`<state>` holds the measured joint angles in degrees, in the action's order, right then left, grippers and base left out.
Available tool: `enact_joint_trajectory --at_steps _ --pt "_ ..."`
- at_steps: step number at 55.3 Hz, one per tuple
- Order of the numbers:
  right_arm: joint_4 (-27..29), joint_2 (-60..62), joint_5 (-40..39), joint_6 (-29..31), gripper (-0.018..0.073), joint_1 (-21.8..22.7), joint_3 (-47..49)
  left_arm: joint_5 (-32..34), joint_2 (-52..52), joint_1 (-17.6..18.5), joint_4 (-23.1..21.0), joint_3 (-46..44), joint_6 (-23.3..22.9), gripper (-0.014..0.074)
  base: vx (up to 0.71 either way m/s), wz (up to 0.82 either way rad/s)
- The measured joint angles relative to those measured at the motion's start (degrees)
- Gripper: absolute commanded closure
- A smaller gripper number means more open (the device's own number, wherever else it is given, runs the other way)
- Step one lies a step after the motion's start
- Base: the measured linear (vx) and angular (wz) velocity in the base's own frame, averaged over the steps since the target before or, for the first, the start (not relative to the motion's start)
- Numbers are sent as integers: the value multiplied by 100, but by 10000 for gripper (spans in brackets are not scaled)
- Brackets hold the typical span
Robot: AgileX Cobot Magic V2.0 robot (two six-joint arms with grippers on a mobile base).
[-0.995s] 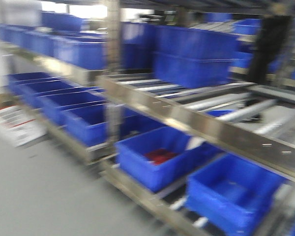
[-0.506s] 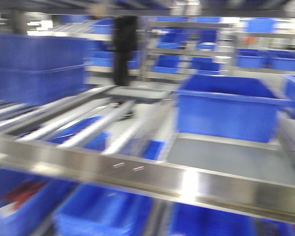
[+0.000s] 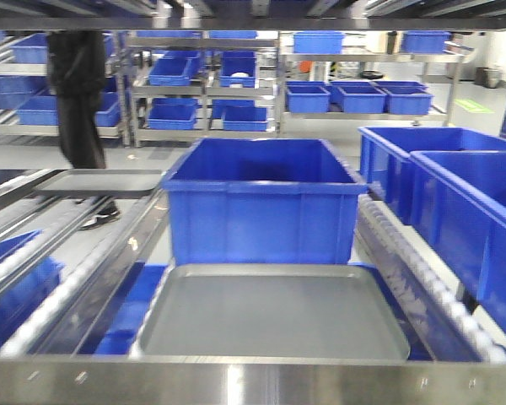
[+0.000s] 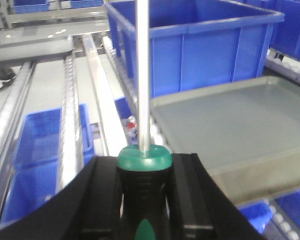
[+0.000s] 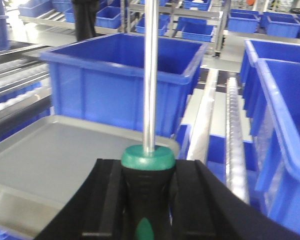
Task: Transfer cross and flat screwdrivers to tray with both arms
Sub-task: 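Lower both held screwdrivers toward the grey metal tray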
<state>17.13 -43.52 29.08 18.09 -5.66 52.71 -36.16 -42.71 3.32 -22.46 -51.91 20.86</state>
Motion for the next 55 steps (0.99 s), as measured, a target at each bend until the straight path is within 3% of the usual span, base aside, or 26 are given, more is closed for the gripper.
enact_joint_trajectory --at_steps 55 --pt "0 0 7 0 567 0 0 0 0 0 0 0 0 599 15 -5"
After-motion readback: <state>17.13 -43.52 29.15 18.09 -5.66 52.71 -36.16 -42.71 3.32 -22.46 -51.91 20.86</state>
